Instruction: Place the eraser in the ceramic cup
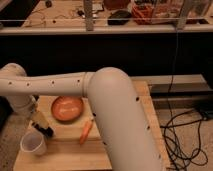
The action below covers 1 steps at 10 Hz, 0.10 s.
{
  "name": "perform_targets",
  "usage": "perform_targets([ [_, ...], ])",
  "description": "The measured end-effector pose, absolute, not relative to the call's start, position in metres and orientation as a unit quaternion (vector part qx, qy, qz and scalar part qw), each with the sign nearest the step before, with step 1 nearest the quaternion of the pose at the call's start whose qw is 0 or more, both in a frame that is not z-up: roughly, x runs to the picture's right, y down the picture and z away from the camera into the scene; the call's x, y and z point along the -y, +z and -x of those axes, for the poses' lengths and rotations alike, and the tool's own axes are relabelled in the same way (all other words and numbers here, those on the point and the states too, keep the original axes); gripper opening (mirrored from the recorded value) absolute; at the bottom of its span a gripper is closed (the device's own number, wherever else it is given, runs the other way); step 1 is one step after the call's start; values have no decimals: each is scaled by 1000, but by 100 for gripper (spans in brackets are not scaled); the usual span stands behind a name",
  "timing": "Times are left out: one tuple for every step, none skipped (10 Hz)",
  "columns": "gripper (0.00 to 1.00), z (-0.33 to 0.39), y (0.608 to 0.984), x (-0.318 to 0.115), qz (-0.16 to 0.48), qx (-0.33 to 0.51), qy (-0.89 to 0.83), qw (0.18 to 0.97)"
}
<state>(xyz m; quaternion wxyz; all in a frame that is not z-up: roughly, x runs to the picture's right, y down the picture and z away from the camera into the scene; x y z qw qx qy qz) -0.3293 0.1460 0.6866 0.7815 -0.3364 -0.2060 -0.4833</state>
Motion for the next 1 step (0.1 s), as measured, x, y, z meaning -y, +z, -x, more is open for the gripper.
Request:
perform_targets([
  [80,331,687,-147,337,206,-484,781],
])
